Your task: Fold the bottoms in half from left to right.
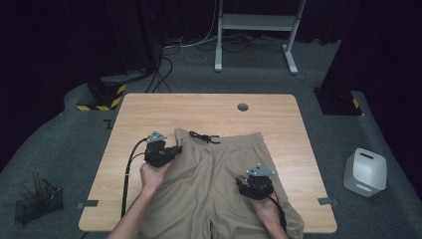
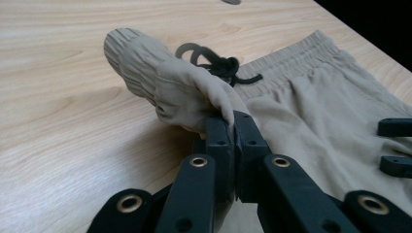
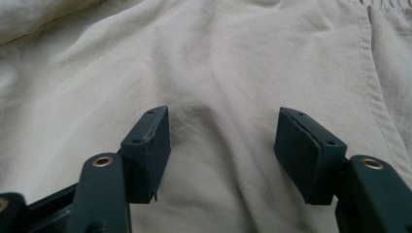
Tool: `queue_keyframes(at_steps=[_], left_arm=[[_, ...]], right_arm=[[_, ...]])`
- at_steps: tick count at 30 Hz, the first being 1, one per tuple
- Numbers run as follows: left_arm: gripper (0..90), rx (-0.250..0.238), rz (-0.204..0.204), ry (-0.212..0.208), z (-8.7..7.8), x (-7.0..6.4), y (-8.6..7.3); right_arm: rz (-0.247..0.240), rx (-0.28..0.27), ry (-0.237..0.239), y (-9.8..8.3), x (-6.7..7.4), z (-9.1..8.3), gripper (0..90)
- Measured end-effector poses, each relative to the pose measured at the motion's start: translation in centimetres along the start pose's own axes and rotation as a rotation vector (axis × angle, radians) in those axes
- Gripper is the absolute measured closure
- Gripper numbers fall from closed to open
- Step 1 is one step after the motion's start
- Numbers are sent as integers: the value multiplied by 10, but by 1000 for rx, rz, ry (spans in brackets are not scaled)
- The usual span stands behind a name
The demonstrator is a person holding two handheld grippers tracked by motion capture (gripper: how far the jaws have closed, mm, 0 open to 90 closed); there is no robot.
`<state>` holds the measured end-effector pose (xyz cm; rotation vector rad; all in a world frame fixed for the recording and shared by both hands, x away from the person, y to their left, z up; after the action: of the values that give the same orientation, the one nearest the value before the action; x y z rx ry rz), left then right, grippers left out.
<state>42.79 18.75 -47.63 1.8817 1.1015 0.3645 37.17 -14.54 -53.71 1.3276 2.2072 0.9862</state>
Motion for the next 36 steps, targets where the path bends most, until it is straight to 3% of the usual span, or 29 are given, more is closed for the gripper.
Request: queue_keyframes(at_steps=[12,22,36], left_arm=[[870,-23,72,-59,3,-27,19],[870,-21,109,-92,8,-42,33],[870,-15,170,-170,28,-71,59]], right_arm=[[0,0,0,0,0,0,378],[0,0,1,0,0,0,378],[0,1,0,0,0,0,378]])
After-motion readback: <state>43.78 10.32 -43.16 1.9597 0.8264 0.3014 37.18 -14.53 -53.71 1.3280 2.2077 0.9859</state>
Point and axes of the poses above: each handheld gripper's, and its own axes: z roughly forward along the jaws, y roughly out of its top, x roughly to its left, the point moved 2 cm from there along z, roughly forward along the jaws, and after that the axes turned 5 degrees about z, right-handed, at the moved point
